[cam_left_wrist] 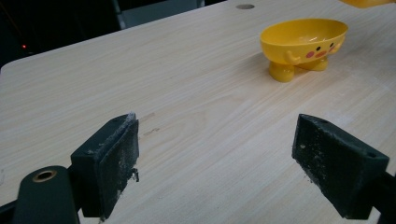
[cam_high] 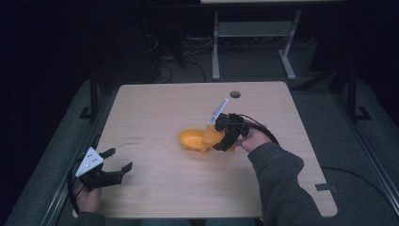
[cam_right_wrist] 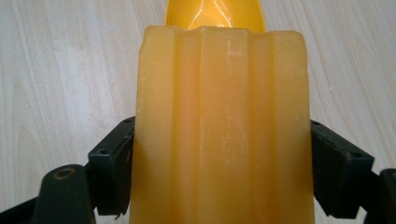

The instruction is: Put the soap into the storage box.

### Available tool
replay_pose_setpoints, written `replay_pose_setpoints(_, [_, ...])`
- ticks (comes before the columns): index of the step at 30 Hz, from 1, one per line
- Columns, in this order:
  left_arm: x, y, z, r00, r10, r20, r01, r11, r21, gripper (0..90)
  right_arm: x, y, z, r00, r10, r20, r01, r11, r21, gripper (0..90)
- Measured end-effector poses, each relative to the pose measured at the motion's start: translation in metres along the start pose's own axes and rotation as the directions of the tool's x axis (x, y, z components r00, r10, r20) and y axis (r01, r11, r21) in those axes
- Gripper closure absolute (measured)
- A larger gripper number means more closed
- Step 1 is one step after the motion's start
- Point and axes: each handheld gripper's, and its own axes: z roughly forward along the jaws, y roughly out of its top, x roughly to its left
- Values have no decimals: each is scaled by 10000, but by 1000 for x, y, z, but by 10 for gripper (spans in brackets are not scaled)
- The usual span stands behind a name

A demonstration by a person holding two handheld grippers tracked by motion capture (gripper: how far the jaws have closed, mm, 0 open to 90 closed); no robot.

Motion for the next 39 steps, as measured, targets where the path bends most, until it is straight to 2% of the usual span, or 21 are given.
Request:
replay_pose_setpoints(9, [0,0,0,10000,7,-9,-7,10000,5,139,-5,11,3,9999,-17,-136,16,10000,-80,204])
replay_pose_setpoints(25, [0,0,0,10000,36,-11,-36,10000,29,139,-9,42,11,9980,-584,-249,582,9983,-91,204])
replay_pose_setpoints(30, [0,0,0,10000,46,-43,-45,10000,31,139,-10,49,14,9976,-615,-315,609,9980,-189,204])
replay_pose_setpoints(33, [0,0,0,10000,35,-40,-35,10000,4,139,-10,54,16,9971,-702,-309,704,9975,52,204])
replay_pose_setpoints(39, [0,0,0,10000,58,-44,-58,10000,29,139,-11,62,18,9960,-801,-386,804,9968,54,204])
